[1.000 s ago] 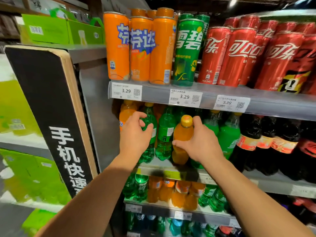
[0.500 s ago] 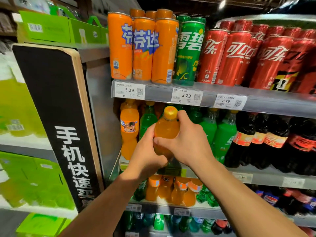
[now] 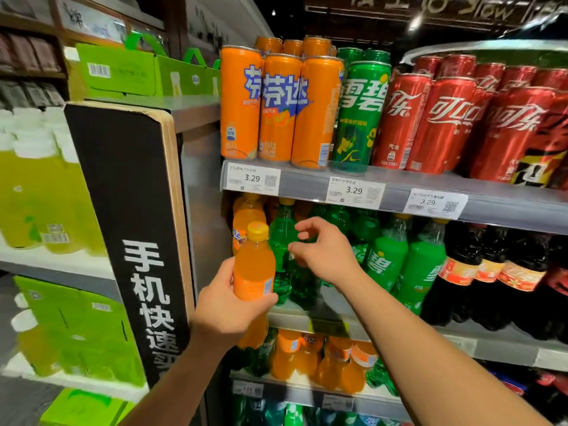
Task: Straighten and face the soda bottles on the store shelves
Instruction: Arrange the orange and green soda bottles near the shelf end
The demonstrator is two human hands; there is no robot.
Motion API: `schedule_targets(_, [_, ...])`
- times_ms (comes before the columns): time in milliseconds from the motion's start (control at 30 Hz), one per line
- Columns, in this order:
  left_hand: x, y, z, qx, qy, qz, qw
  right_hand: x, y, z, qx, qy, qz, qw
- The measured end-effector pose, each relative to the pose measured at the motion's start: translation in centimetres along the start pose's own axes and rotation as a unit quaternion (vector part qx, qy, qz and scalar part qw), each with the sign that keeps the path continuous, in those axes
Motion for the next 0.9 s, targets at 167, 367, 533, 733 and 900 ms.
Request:
schedule_targets(167, [0.6,0.1,-0.9,-0.007,0.007,-0.032,0.999,2.2,0.0,1.9,-0.09,0.004,-0.072,0.993])
schedule_targets(367, [1.2,0.2,-1.1,0.014,0.018,-0.051,0.998,3.6,2.1,1.1,-0.138,0.036,-0.012,0.99])
schedule_targets(533, [1.0,-0.1,-1.6,0.053,0.017,-0.075,0.996,2.5,2.2,1.4,-0.161,0.0,-0.018,0.987])
schedule_targets(733, [0.9,0.0,-1.1,0.052,0.003,-0.074,0.996,-0.6,0.9,1.7,-0.143,-0.076,-0.022,0.987])
schedule_targets(900, [0.6,0.8,-1.6,0.052,0.013,-0.066,0.996,-3.1,-1.9,0.7,-0.09,-0.085,-0.06,0.991])
Point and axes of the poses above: each hand's wrist, its own x-axis towards the middle knuckle, its own y-axis out of the palm, z = x × y, the point moved 5 cm from there along x, towards the middle knuckle, and after that the axes turned 15 degrees about x, right-handed, at the moved point
